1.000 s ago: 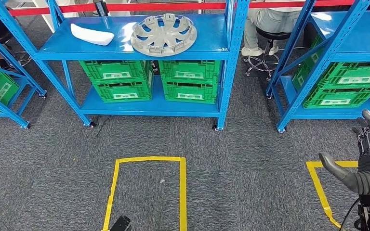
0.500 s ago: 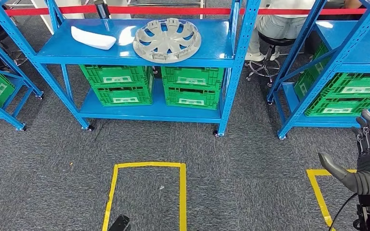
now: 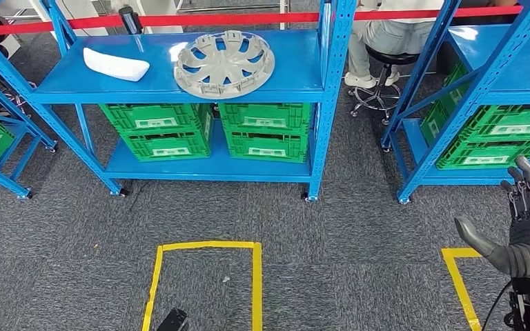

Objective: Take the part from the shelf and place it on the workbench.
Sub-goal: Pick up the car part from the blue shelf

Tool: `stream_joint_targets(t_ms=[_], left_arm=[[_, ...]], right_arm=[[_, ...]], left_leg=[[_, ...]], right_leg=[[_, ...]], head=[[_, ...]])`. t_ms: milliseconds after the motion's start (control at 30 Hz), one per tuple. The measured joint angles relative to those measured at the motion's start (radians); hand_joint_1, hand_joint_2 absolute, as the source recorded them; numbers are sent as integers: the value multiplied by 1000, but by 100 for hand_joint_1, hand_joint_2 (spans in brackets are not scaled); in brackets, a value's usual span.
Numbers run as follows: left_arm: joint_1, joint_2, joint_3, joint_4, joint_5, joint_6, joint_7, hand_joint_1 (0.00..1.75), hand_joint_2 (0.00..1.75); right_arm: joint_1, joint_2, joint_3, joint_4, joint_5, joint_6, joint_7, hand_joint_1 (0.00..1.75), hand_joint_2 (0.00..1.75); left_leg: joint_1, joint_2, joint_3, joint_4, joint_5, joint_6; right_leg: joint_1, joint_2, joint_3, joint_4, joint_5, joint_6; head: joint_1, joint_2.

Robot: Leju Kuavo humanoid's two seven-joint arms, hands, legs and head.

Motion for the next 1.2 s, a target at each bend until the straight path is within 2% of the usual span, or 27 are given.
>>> stream_joint_targets(t_ms=[33, 67, 100, 133, 167, 233, 267, 333, 400, 433, 467, 500, 567, 600, 633, 667, 733, 800, 833, 867, 933, 967, 1000, 1033, 1100, 1167, 1200], left_arm=[[0, 0, 0, 0, 0, 0, 0, 0, 0], [0, 3, 0, 0, 0, 0, 0, 0, 0], [0, 5, 0, 0, 0, 0, 0, 0, 0], [0, 8, 0, 0, 0, 0, 0, 0, 0], [0, 11, 1, 0, 0, 0, 0, 0, 0], [1, 13, 3, -1, 0, 1, 0, 0, 0], [2, 13, 4, -2, 0, 1, 1, 0, 0], [0, 12, 6, -2, 0, 1, 1, 0, 0], [-2, 7, 7, -2, 0, 0, 1, 0, 0], [-1, 5, 7, -3, 0, 0, 1, 0, 0], [0, 3, 8, -3, 0, 0, 1, 0, 0], [2, 2, 8, -3, 0, 0, 1, 0, 0], [2, -1, 8, -3, 0, 0, 1, 0, 0], [2, -2, 8, -3, 0, 0, 1, 0, 0], [1, -2, 8, -3, 0, 0, 1, 0, 0], [1, -2, 8, -3, 0, 1, 1, 0, 0], [2, -2, 8, -3, -3, 3, 2, 0, 0], [2, 1, 9, -4, -6, 5, 3, 0, 0], [1, 2, 10, -5, -8, 6, 4, 0, 0], [1, 2, 10, -7, -9, 6, 4, 0, 0], [1, 2, 10, -9, -10, 7, 4, 0, 0], [2, 2, 10, -10, -10, 7, 5, 0, 0], [3, 2, 10, -10, -11, 7, 5, 0, 0], [4, 2, 10, -11, -12, 7, 5, 0, 0], [4, 3, 11, -12, -14, 7, 5, 0, 0], [5, 4, 11, -13, -14, 7, 5, 0, 0], [6, 4, 11, -14, -14, 7, 5, 0, 0]], right_arm=[[0, 0, 0, 0, 0, 0, 0, 0, 175], [0, 0, 0, 0, 0, 0, 0, 0, 175], [-1, 1, 0, 0, 0, 0, 0, 0, 175], [-2, 2, 0, 0, 0, 0, 0, 0, 175], [-1, 3, 0, 0, 0, 0, 0, 0, 175], [-1, 4, 1, 0, 0, 1, 0, 0, 175], [-1, 4, 1, 1, 0, 1, 0, 0, 175], [-7, 3, 1, 1, 0, 1, 0, 0, 175], [-10, 1, 0, 2, 0, 1, 0, 0, 175], [-11, 0, 0, 3, 0, 1, 0, 0, 175], [-10, 0, 0, 3, 0, 1, 0, 0, 175], [-10, 0, 0, 4, -1, 1, 0, 0, 175], [-10, 0, 0, 5, -1, 1, 0, 0, 175], [-11, 0, 0, 6, -1, 1, 0, 0, 175], [-11, 0, 1, 7, -1, 1, 1, 0, 175], [-11, 0, 1, 8, -1, 1, 1, 0, 175], [-9, -1, 1, 9, 0, 1, 2, 0, 175], [-9, 0, 1, 8, 0, 1, 2, 0, 175], [-10, 0, 2, 8, 1, 1, 2, 0, 175], [-11, 0, 2, 8, 1, 2, 2, 0, 175], [-11, 0, 2, 8, 1, 2, 3, 0, 175], [-11, 1, 2, 8, 1, 3, 3, 0, 175], [-11, 1, 2, 8, 1, 3, 3, 0, 175], [-11, 1, 2, 8, 1, 4, 3, 0, 175], [-11, 1, 2, 7, 1, 5, 2, 0, 175], [-12, 1, 2, 7, 1, 6, 2, 0, 175], [-12, 1, 2, 7, 1, 7, 2, 0, 175]], left_leg=[[-4, 0, 12, -54, 47, 14], [-12, 0, 33, -125, 101, 34], [-21, 0, 53, -183, 136, 55], [-29, 0, 71, -230, 156, 72], [-37, 1, 84, -260, 160, 84], [-42, 0, 120, -304, 156, 94], [-42, 0, 143, -325, 160, 97], [-38, -1, 178, -352, 163, 100], [-36, -3, 191, -356, 155, 97], [-36, -5, 196, -355, 149, 93], [-36, -6, 201, -354, 142, 89], [-35, -7, 208, -351, 133, 84], [-33, -9, 223, -342, 112, 72], [-33, -10, 230, -334, 100, 65], [-34, -11, 232, -327, 89, 57], [-35, -10, 232, -322, 81, 50], [-36, -9, 232, -314, 72, 39], [-33, -7, 226, -290, 58, 28], [-29, -6, 209, -255, 41, 19], [-22, -5, 177, -198, 16, 10], [-7, -4, 91, -63, -34, -6], [-1, -3, 57, -22, -42, -10], [4, -2, 42, -19, -29, -13], [7, -1, 47, -55, 6, -13], [8, 0, 97, -192, 97, -6], [3, 0, 132, -280, 130, 5], [-1, -1, 135, -288, 128, 10]], right_leg=[[4, 1, 13, -2, -8, 0], [6, 1, 23, -5, -15, -2], [9, 2, 33, -11, -21, -2], [9, 2, 41, -19, -25, 0], [7, 2, 49, -26, -23, 4], [7, 0, 68, -40, -11, 20], [7, -2, 74, -37, -10, 24], [8, -4, 54, 15, -32, 20], [9, -5, -26, 142, -78, 15], [8, -5, -71, 199, -96, 19], [8, -5, -103, 229, -100, 26], [7, -5, -115, 218, -84, 37], [4, -7, -86, 98, -1, 57], [4, -9, -69, 37, 31, 58], [6, -11, -56, -6, 51, 49], [9, -12, -50, -26, 61, 34], [10, -12, -46, -27, 62, 7], [4, -10, -34, -31, 63, -2], [1, -10, -27, -32, 61, -5], [0, -10, -23, -33, 58, -8], [0, -9, -19, -33, 51, -12], [0, -8, -17, -33, 48, -11], [0, -7, -13, -33, 44, -9], [-1, -5, -7, -33, 40, -7], [-1, -4, 8, -35, 32, -1], [1, -3, 14, -37, 27, 7], [2, -3, 15, -38, 25, 12]], head=[[0, 0], [0, 0], [3, 0], [5, 0], [6, 0], [4, 0], [4, 0], [4, 0], [4, 0], [4, 0], [3, 0], [4, 0], [4, 0], [4, 0], [5, 0], [4, 0], [1, 0], [0, 0], [-2, 0], [-2, 0], [-4, 0], [-4, 0], [-4, 0], [-4, 0], [-4, 0], [-3, 0], [-3, 0]])
